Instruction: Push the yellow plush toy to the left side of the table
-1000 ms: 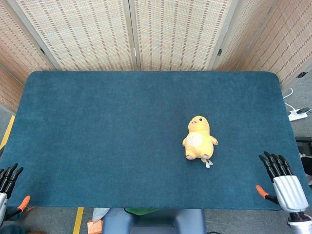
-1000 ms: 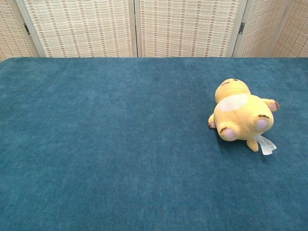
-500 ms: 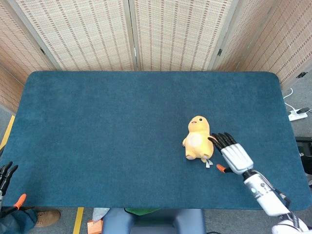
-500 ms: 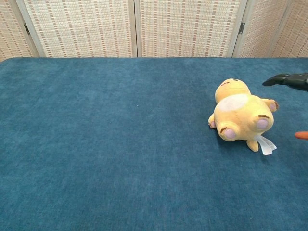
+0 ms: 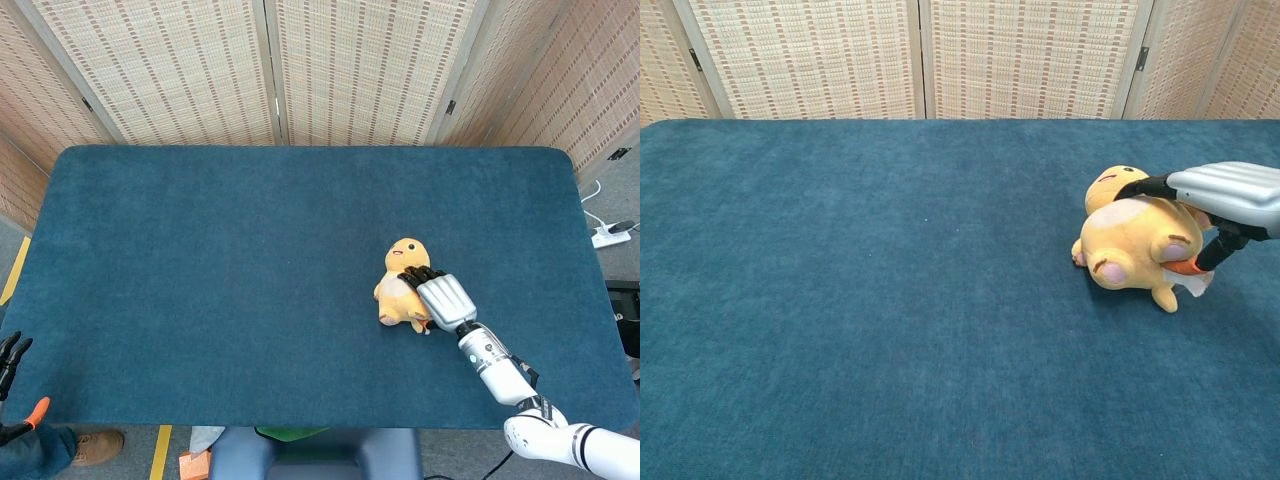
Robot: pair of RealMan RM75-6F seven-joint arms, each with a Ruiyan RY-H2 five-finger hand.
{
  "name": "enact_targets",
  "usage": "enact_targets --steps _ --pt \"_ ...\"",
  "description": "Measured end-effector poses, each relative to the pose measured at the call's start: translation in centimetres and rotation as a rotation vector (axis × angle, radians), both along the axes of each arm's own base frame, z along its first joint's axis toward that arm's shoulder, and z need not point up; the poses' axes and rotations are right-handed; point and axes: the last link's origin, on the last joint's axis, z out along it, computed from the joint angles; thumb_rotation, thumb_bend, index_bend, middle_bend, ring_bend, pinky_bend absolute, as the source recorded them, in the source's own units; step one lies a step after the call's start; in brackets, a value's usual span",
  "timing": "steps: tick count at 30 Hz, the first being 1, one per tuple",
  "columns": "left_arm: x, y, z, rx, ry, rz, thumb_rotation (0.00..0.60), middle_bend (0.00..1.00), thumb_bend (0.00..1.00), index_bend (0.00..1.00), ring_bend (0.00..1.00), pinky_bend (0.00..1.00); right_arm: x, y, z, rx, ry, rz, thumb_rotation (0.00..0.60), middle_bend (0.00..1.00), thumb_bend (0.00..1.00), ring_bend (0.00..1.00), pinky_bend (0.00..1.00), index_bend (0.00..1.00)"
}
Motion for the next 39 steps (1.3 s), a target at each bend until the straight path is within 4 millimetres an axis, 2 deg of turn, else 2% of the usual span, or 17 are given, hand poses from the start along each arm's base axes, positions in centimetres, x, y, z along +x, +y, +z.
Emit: enact_targets --steps 4,8,11,16,18,21,22,24,27,29,30,32,33,35,39 --pt "0.2 -0.1 0.1 0.005 -0.004 -0.009 0.6 0.0 0.32 0.0 0.0 0.06 1.0 0.5 -0.1 -0.016 -0.044 0.102 0.6 0.77 0.65 0.7 0.91 0.69" --pt "0.2 -0.2 0.2 0.013 -0.004 -0.013 0.6 0.0 0.32 0.0 0.0 0.06 2.6 1.3 -0.2 -0.005 -0.113 0.238 0.6 0.76 0.66 0.69 0.91 0.69" --pt "0.0 0.0 0.2 0.031 0.012 0.002 0.6 0.0 0.32 0.0 0.0 0.06 4.7 2.0 -0.6 0.027 -0.172 0.365 0.6 0.74 0.66 0.67 0.91 0.69" --pt "-0.1 0.0 0.4 0.044 0.011 0.014 0.6 0.0 0.32 0.0 0.0 0.07 10.8 2.7 -3.6 0.134 -0.235 0.602 0.6 0.71 0.63 0.65 0.89 0.69" --pt "-0.1 0.1 0.5 0.047 0.005 0.013 0.6 0.0 0.32 0.0 0.0 0.07 12.7 2.9 -5.3 0.182 -0.255 0.634 0.6 0.69 0.62 0.64 0.87 0.69" --pt "-0.3 0.0 0.6 0.047 -0.005 0.016 0.6 0.0 0.32 0.0 0.0 0.07 14.6 3.2 -7.9 0.23 -0.254 0.653 0.6 0.65 0.58 0.6 0.86 0.68" --pt "-0.3 -0.1 0.7 0.046 -0.01 0.018 0.6 0.0 0.32 0.0 0.0 0.07 14.8 3.2 -8.5 0.236 -0.243 0.655 0.6 0.63 0.56 0.58 0.83 0.66" --pt "-0.4 -0.1 0.8 0.045 -0.016 0.02 0.6 0.0 0.32 0.0 0.0 0.07 15.0 3.0 -9.7 0.247 -0.204 0.645 0.6 0.53 0.49 0.5 0.74 0.55" --pt "-0.6 -0.3 0.9 0.043 -0.023 0.021 0.6 0.0 0.32 0.0 0.0 0.07 15.2 2.8 -10.8 0.263 -0.159 0.611 0.6 0.3 0.39 0.34 0.61 0.17" --pt "-0.7 -0.4 1.0 0.041 -0.026 0.02 0.6 0.0 0.32 0.0 0.0 0.07 15.5 2.8 -11.1 0.257 -0.144 0.602 0.6 0.18 0.33 0.22 0.54 0.03" --pt "-0.7 -0.4 1.0 0.041 -0.027 0.019 0.6 0.0 0.32 0.0 0.0 0.07 15.6 2.8 -11.1 0.249 -0.139 0.603 0.6 0.09 0.27 0.13 0.46 0.0" --pt "-0.6 -0.5 1.0 0.04 -0.027 0.014 0.6 0.0 0.32 0.0 0.0 0.07 15.8 2.8 -11.0 0.246 -0.141 0.595 0.6 0.01 0.16 0.01 0.26 0.0" --pt "-0.6 -0.5 1.0 0.039 -0.027 0.012 0.6 0.0 0.32 0.0 0.0 0.07 15.8 2.9 -10.9 0.256 -0.146 0.578 0.6 0.0 0.1 0.0 0.14 0.0" --pt "-0.5 -0.6 0.9 0.037 -0.027 0.007 0.6 0.0 0.32 0.0 0.0 0.07 15.8 3.1 -10.7 0.283 -0.16 0.545 0.6 0.0 0.05 0.0 0.03 0.0" --pt "-0.4 -0.7 0.9 0.033 -0.029 0.003 0.6 0.0 0.32 0.0 0.0 0.07 15.7 3.9 -9.0 0.33 -0.203 0.489 0.6 0.0 0.03 0.0 0.0 0.0"
